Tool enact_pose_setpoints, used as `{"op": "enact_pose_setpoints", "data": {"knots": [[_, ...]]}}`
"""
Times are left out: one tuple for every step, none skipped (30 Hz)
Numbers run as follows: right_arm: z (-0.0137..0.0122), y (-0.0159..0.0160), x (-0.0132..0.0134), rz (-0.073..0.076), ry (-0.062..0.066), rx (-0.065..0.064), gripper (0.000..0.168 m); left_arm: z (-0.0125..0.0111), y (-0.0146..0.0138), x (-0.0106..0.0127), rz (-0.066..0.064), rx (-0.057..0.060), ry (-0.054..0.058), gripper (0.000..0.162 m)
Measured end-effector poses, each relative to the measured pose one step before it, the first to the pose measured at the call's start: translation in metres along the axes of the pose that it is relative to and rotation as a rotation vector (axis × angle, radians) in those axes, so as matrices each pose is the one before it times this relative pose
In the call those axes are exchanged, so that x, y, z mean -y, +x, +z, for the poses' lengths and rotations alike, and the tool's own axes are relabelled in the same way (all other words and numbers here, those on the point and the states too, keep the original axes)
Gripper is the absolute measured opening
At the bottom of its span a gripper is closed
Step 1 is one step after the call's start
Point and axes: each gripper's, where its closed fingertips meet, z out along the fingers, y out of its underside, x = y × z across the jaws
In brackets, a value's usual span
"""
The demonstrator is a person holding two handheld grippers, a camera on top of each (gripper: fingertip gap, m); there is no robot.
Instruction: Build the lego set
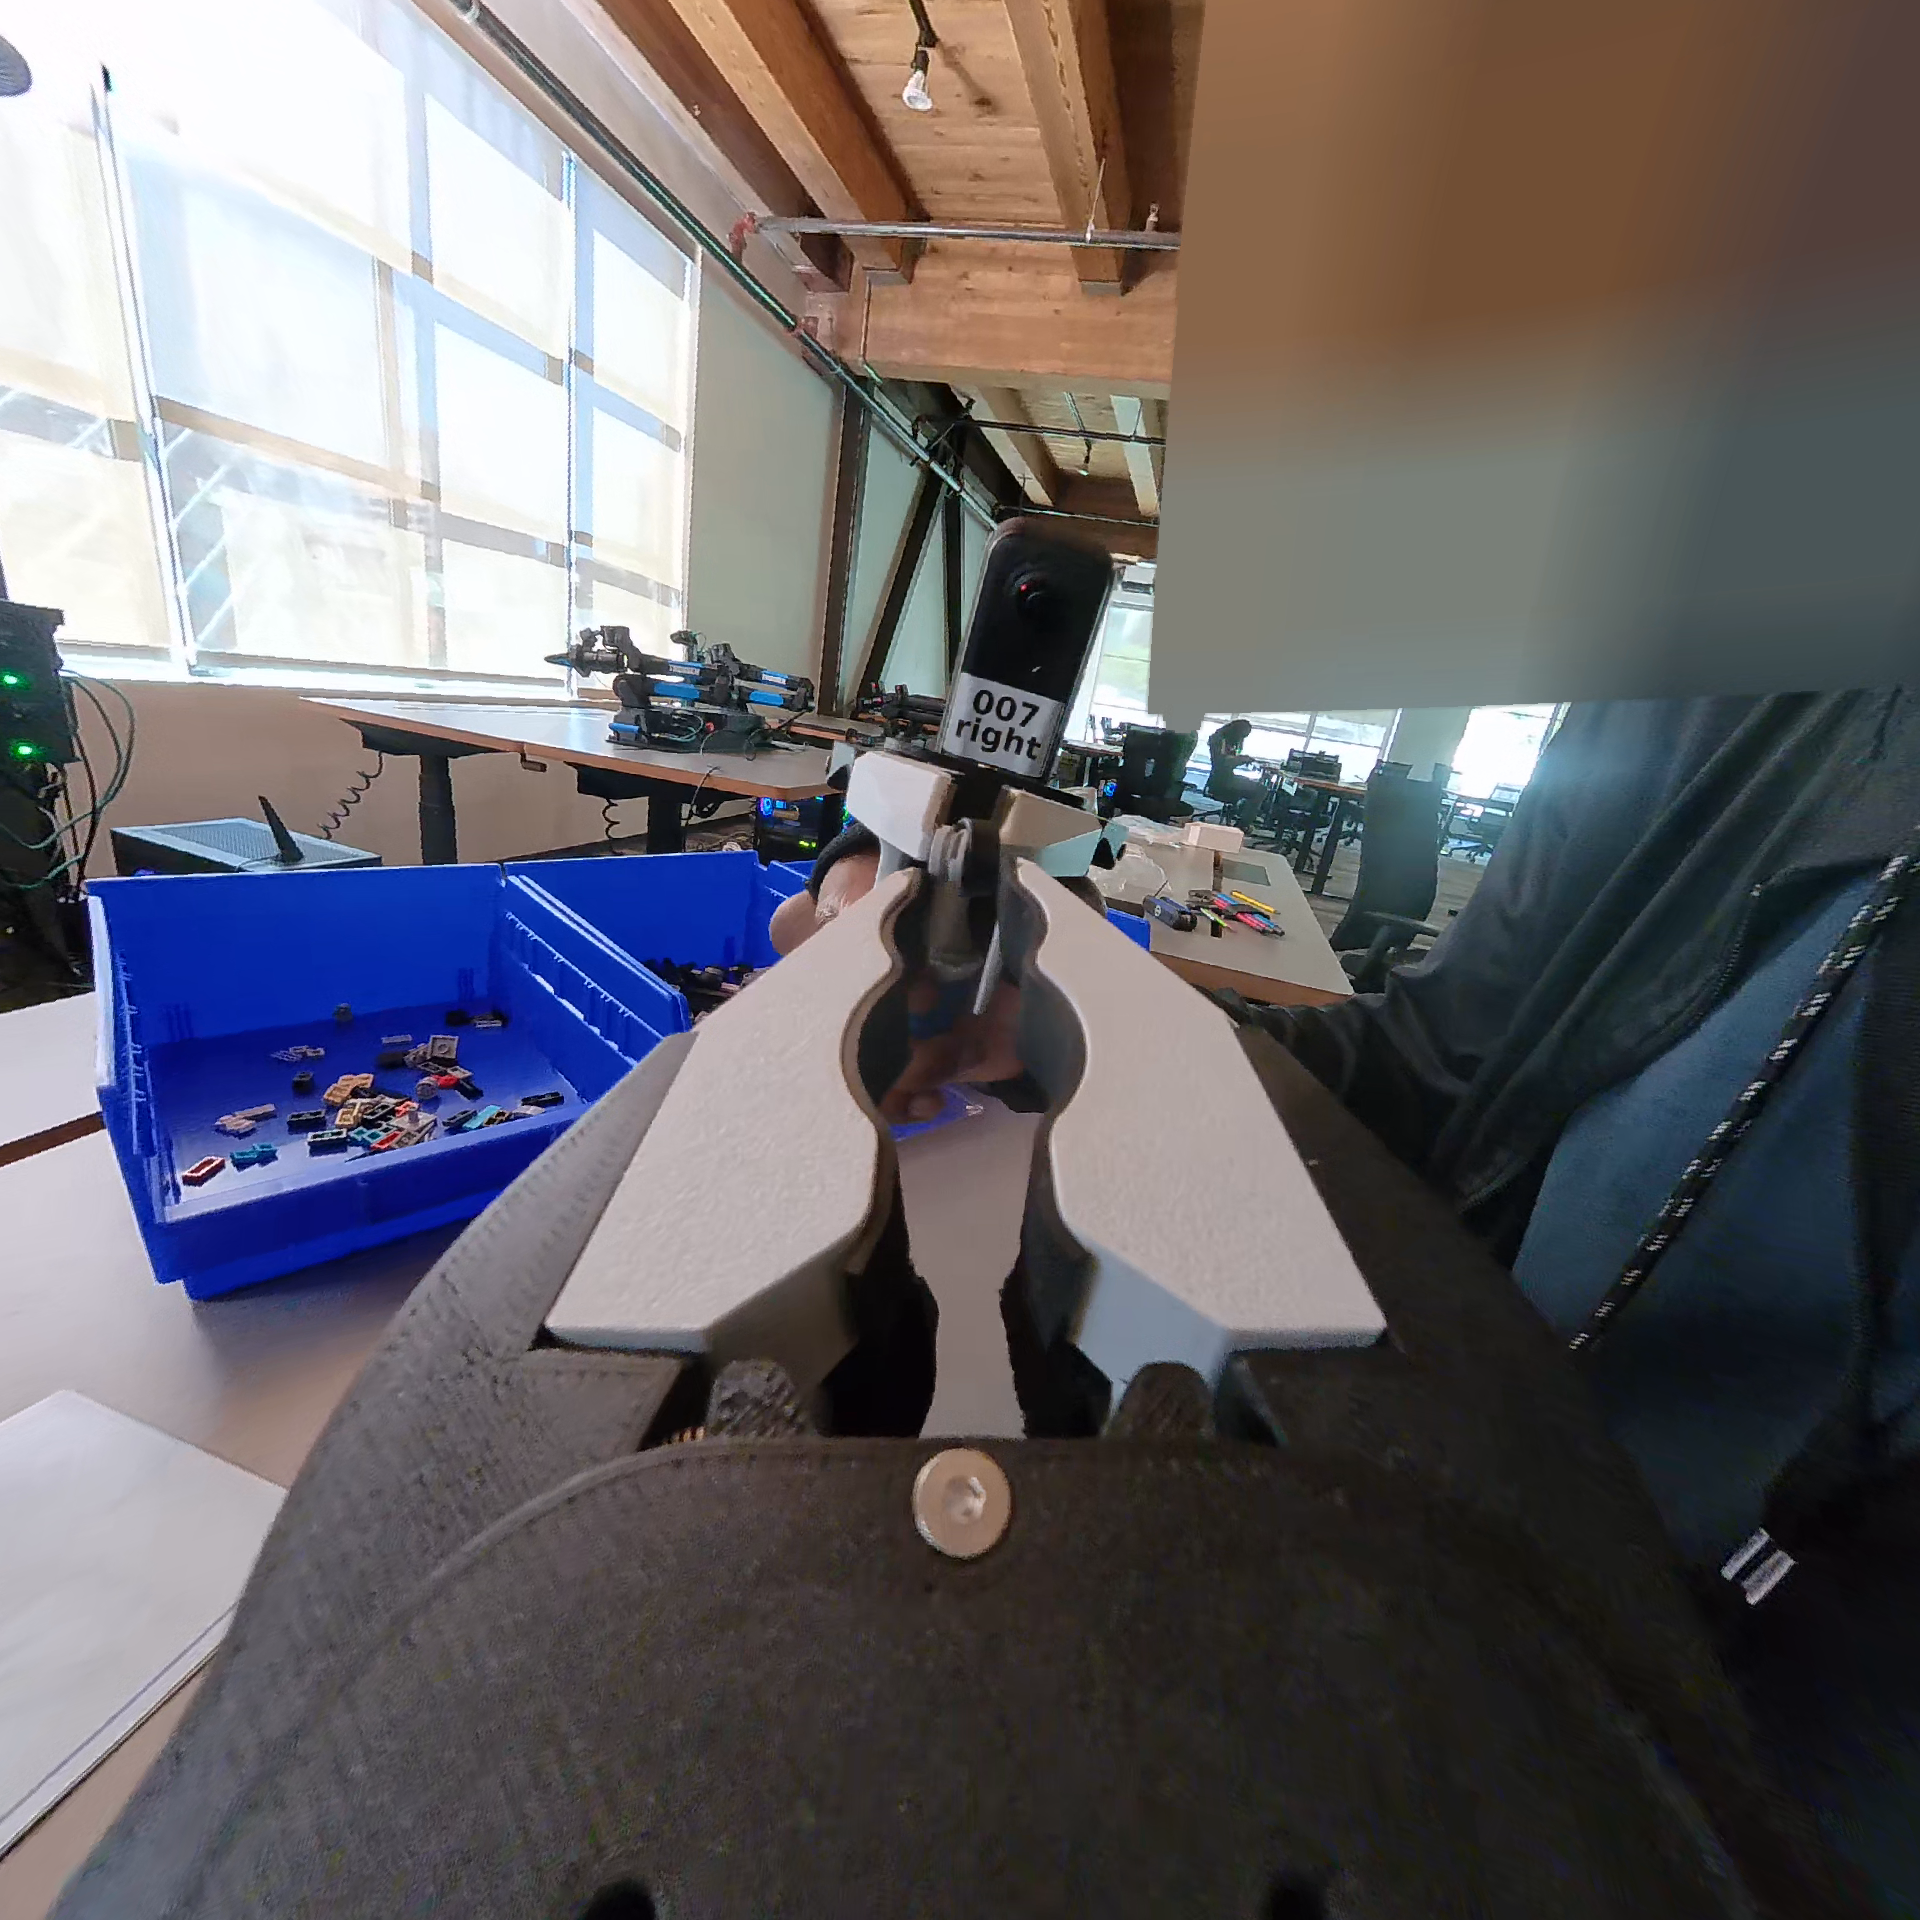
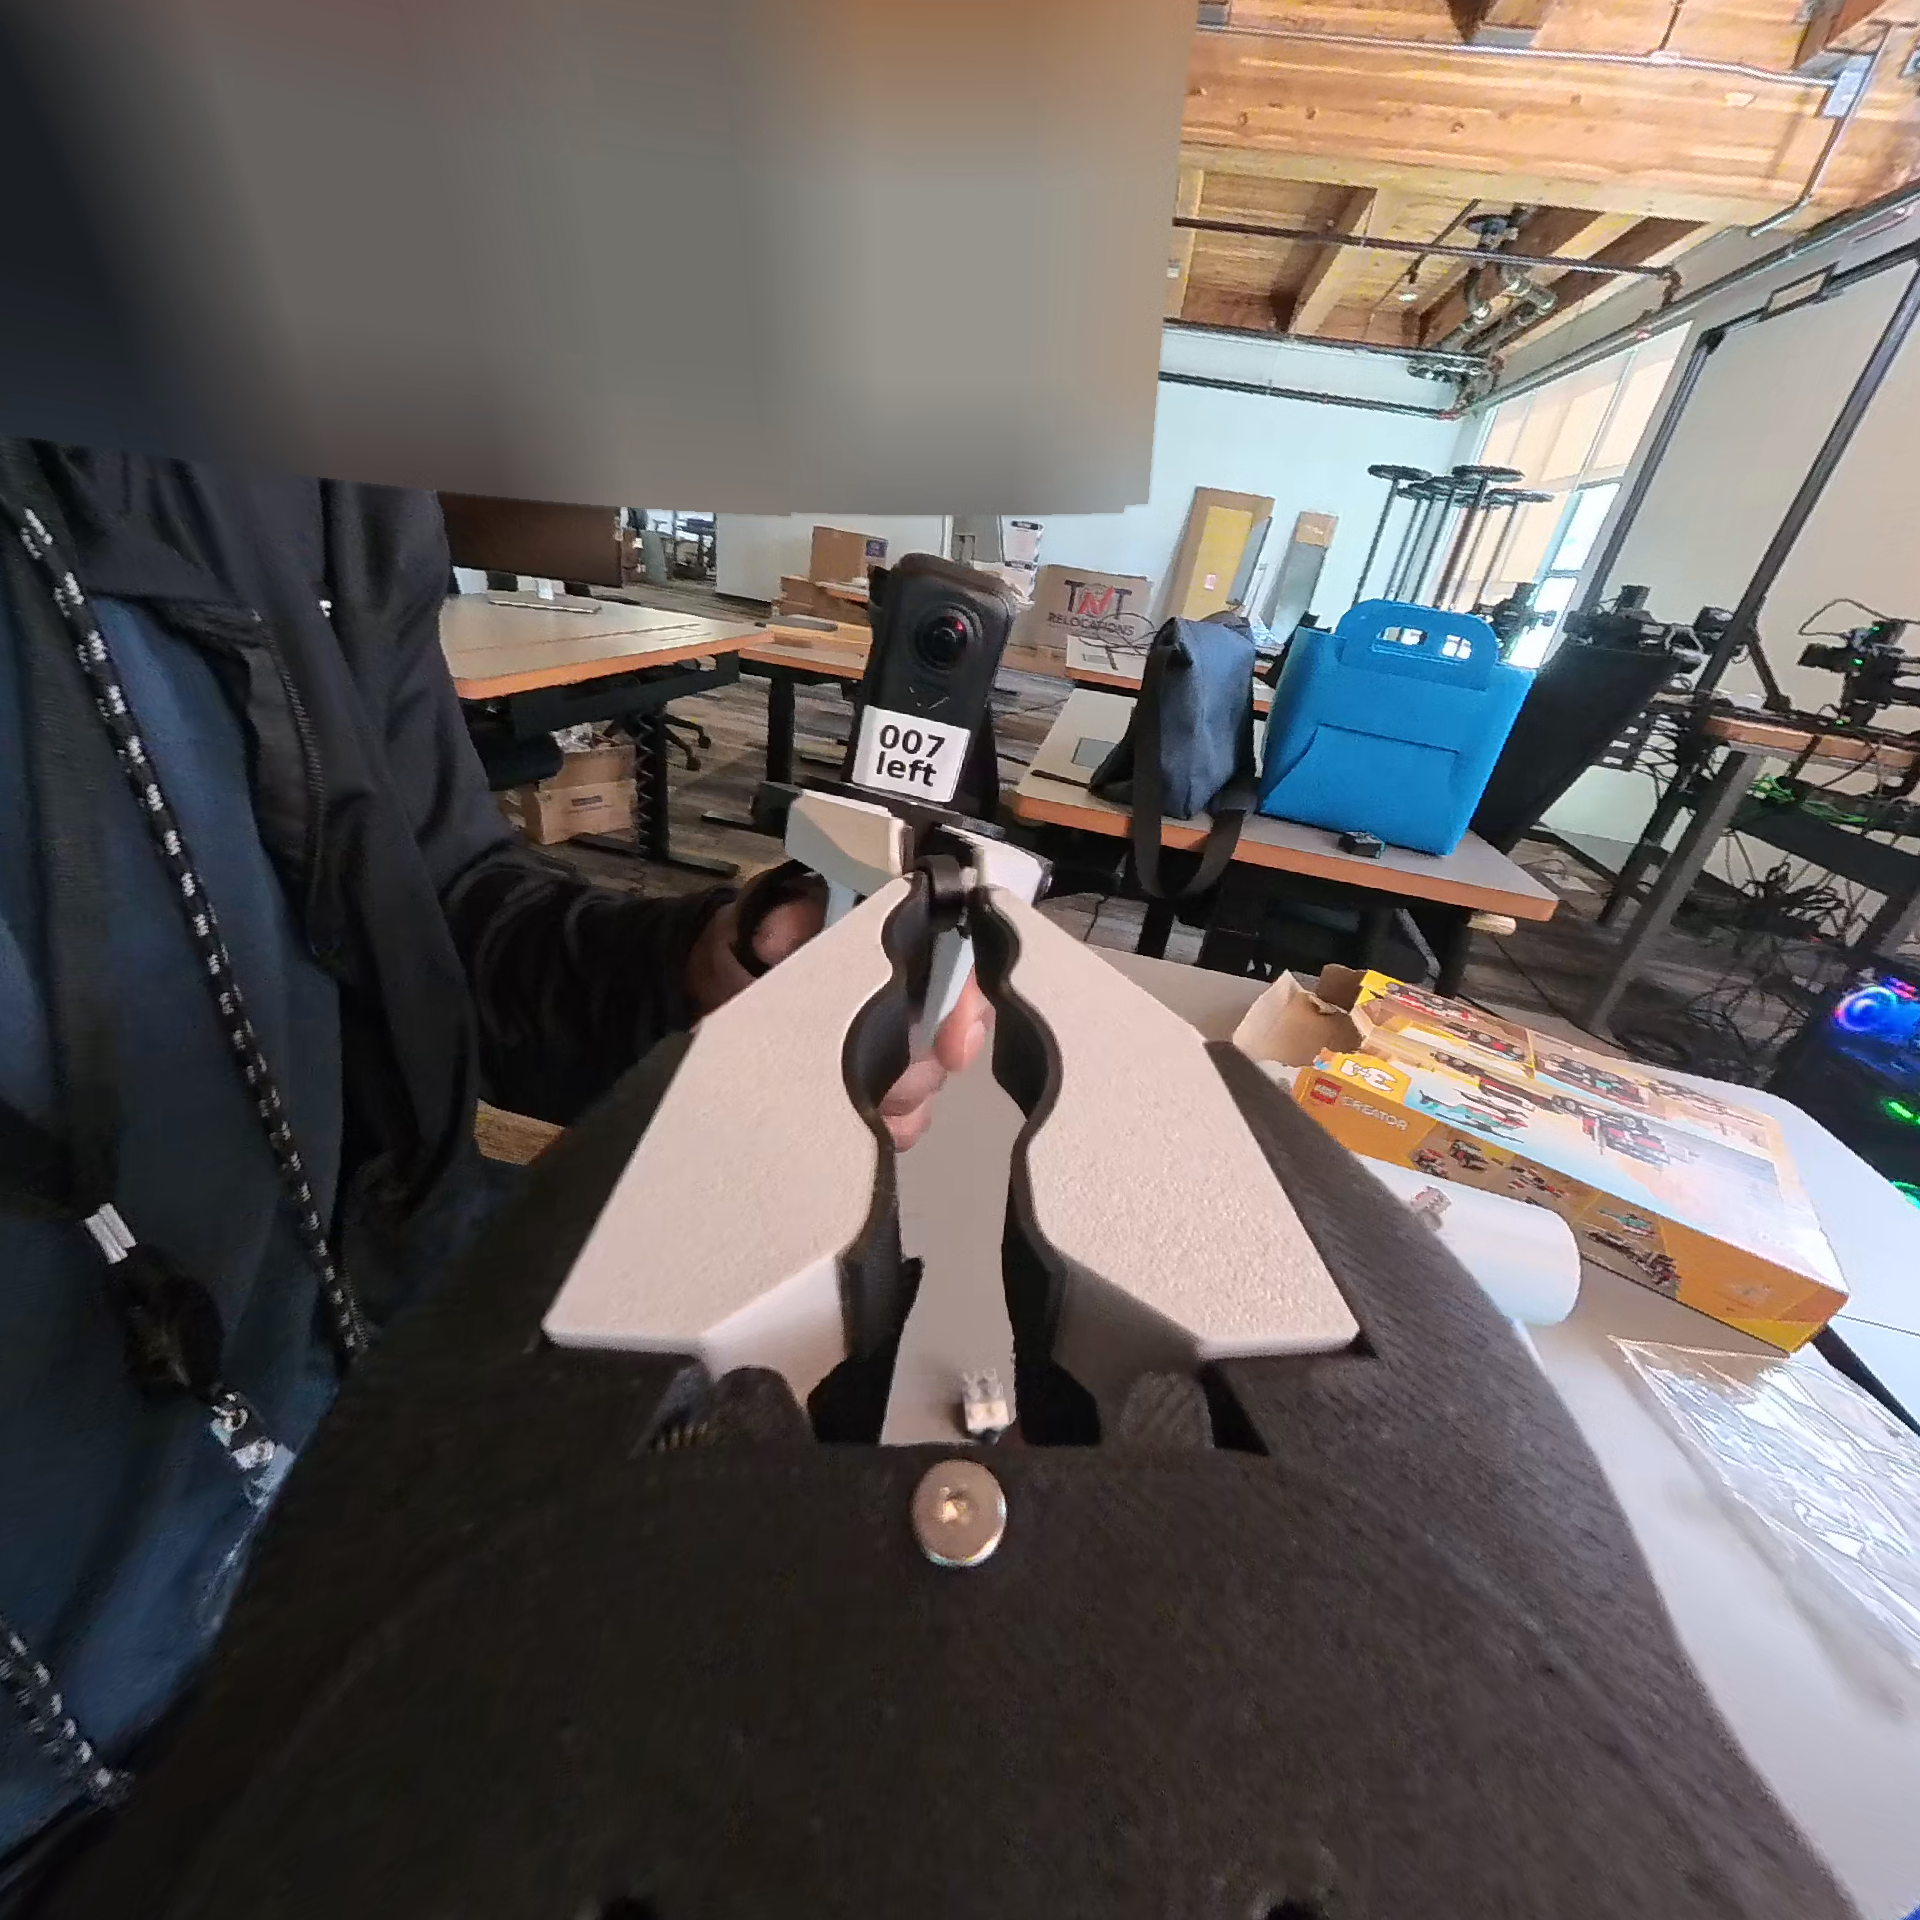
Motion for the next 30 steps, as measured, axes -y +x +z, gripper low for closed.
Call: {"op": "enact_pose_setpoints", "data": {"knots": [[-0.00020, -0.00022, -0.00014, 0.0046, 0.0016, 0.0038, 0.007, 0.00002, 0.00030, -0.00029, 0.0018, -0.0013, -0.0022, 0.012], [-0.00008, -0.00036, -0.00004, 0.0045, 0.0016, 0.0043, 0.007, 0.00002, 0.00027, -0.00023, 0.0028, -0.0015, -0.0025, 0.012], [-0.00001, -0.00035, -0.00003, 0.0045, 0.0010, 0.0043, 0.007, -0.00003, 0.00038, -0.00035, 0.0025, -0.0016, -0.0026, 0.012], [-0.00013, -0.00027, -0.00015, 0.0034, 0.0007, 0.0034, 0.008, 0.00004, 0.00026, -0.00024, 0.0019, -0.0017, -0.0026, 0.012], [-0.00010, -0.00019, 0.00000, 0.0037, 0.0010, 0.0029, 0.008, 0.00002, 0.00029, -0.00023, 0.0018, -0.0011, -0.0025, 0.012], [0.00000, -0.00010, 0.00006, 0.0031, 0.0007, 0.0019, 0.008, 0.00005, 0.00019, -0.00018, 0.0017, -0.0004, -0.0022, 0.012], [-0.00012, -0.00023, -0.00006, 0.0024, 0.0004, 0.0024, 0.008, 0.00002, 0.00022, -0.00028, 0.0016, -0.0007, -0.0022, 0.012], [-0.00004, -0.00033, -0.00011, 0.0028, 0.0001, 0.0030, 0.008, -0.00007, 0.00027, -0.00020, 0.0014, -0.0010, -0.0025, 0.012], [0.00004, -0.00028, -0.00014, 0.0033, 0.0001, 0.0032, 0.008, 0.00001, 0.00026, -0.00027, 0.0014, -0.0015, -0.0029, 0.012], [-0.00015, -0.00023, -0.00008, 0.0033, 0.0004, 0.0034, 0.009, 0.00001, 0.00037, -0.00020, 0.0016, -0.0015, -0.0030, 0.012], [-0.00002, -0.00034, -0.00006, 0.0031, 0.0005, 0.0029, 0.009, 0.00003, 0.00028, -0.00022, 0.0020, -0.0012, -0.0025, 0.012], [0.00000, -0.00029, 0.00010, 0.0034, 0.0011, 0.0039, 0.009, 0.00008, 0.00046, -0.00006, 0.0013, -0.0020, -0.0021, 0.012], [-0.00013, -0.00040, 0.00000, 0.0048, 0.0010, 0.0045, 0.009, 0.00009, 0.00042, -0.00020, -0.0003, -0.0025, -0.0018, 0.012], [-0.00009, -0.00025, -0.00019, 0.0046, 0.0004, 0.0036, 0.009, 0.00012, 0.00032, -0.00017, -0.0010, -0.0022, -0.0016, 0.012], [-0.00019, -0.00028, -0.00018, 0.0041, 0.0004, 0.0040, 0.010, 0.00005, 0.00034, -0.00030, 0.0003, -0.0016, -0.0017, 0.012], [-0.00017, -0.00024, -0.00011, 0.0045, 0.0009, 0.0041, 0.010, 0.00015, 0.00023, -0.00031, 0.0009, -0.0010, -0.0017, 0.012], [-0.00018, -0.00001, -0.00012, 0.0044, 0.0008, 0.0025, 0.010, 0.00011, 0.00012, -0.00017, 0.0002, -0.0007, -0.0015, 0.011], [-0.00011, -0.00007, -0.00026, 0.0048, 0.0006, 0.0028, 0.010, 0.00010, 0.00014, -0.00019, -0.0001, -0.0006, -0.0017, 0.012], [-0.00012, -0.00004, -0.00010, 0.0052, 0.0004, 0.0033, 0.011, 0.00005, 0.00022, -0.00032, -0.0005, -0.0011, -0.0020, 0.012], [-0.00013, -0.00015, -0.00032, 0.0043, 0.0001, 0.0030, 0.011, 0.00005, 0.00020, -0.00030, -0.0005, -0.0016, -0.0025, 0.011], [-0.00024, 0.00007, -0.00019, 0.0045, 0.0002, 0.0026, 0.012, 0.00009, 0.00030, -0.00034, 0.0004, -0.0011, -0.0032, 0.011], [-0.00026, 0.00010, -0.00021, 0.0056, 0.0001, 0.0019, 0.012, 0.00017, 0.00001, -0.00041, 0.0006, 0.0002, -0.0036, 0.011], [-0.00028, 0.00024, -0.00032, 0.0047, 0.0000, 0.0013, 0.013, 0.00016, -0.00010, -0.00043, 0.0000, 0.0013, -0.0038, 0.011], [-0.00024, 0.00032, -0.00020, 0.0034, 0.0001, 0.0007, 0.013, 0.00022, -0.00020, -0.00033, -0.0003, 0.0015, -0.0032, 0.011], [-0.00028, -0.00003, -0.00016, 0.0024, 0.0002, 0.0014, 0.013, 0.00015, -0.00001, -0.00027, 0.0003, 0.0010, -0.0021, 0.011], [-0.00018, 0.00008, -0.00018, 0.0019, 0.0001, 0.0011, 0.013, 0.00008, -0.00003, -0.00024, 0.0007, 0.0008, -0.0013, 0.011], [-0.00017, 0.00002, -0.00007, 0.0011, -0.0005, 0.0005, 0.013, 0.00012, -0.00017, -0.00016, -0.0002, 0.0010, -0.0016, 0.011], [-0.00022, 0.00010, -0.00028, 0.0007, -0.0013, -0.0006, 0.013, 0.00009, -0.00032, -0.00032, -0.0015, 0.0012, -0.0022, 0.011], [-0.00020, 0.00015, -0.00034, 0.0010, -0.0024, -0.0002, 0.013, 0.00012, -0.00021, -0.00042, -0.0008, 0.0016, -0.0026, 0.011], [-0.00022, 0.00017, -0.00037, 0.0008, -0.0026, -0.0002, 0.012, 0.00012, -0.00046, -0.00037, 0.0007, 0.0026, -0.0030, 0.011]]}}
